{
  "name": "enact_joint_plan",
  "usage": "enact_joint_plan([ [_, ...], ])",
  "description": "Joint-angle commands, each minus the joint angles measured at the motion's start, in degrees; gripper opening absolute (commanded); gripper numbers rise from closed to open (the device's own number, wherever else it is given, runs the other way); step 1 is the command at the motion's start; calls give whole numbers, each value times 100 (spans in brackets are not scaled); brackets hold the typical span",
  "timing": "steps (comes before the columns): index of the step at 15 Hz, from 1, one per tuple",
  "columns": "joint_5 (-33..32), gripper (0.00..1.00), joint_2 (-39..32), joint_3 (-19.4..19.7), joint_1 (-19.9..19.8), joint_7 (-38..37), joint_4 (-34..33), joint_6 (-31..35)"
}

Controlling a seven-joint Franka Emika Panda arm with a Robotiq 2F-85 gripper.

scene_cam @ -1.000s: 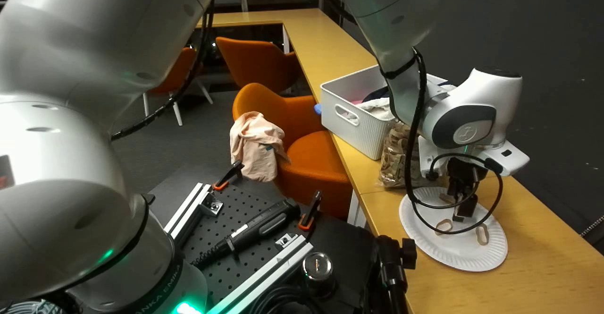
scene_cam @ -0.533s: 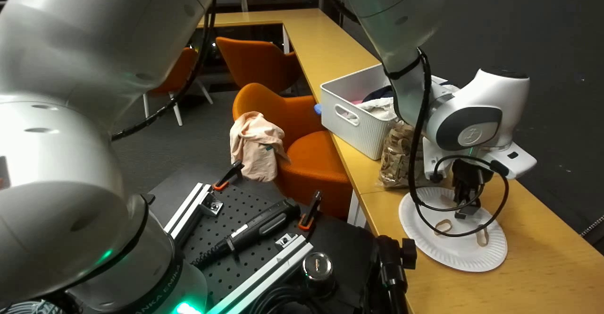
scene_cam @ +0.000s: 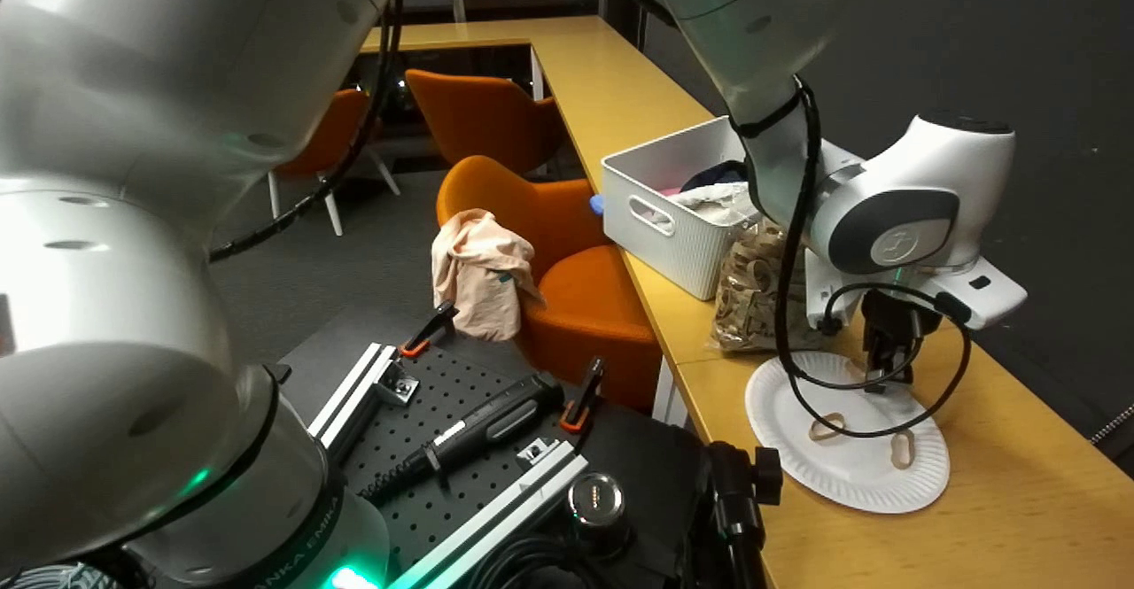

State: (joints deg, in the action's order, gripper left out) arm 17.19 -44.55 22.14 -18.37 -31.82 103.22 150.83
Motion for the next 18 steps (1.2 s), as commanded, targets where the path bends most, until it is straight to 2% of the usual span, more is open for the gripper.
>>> enact_joint_plan([
  [1, -12, 0, 257, 55, -152, 121, 112, 23],
  [8, -139, 0, 238, 309, -246, 164, 198, 16],
  [17, -122, 2, 270, 359, -226, 189, 511, 50],
  [18, -122, 27, 265, 361, -223, 183, 511, 45],
])
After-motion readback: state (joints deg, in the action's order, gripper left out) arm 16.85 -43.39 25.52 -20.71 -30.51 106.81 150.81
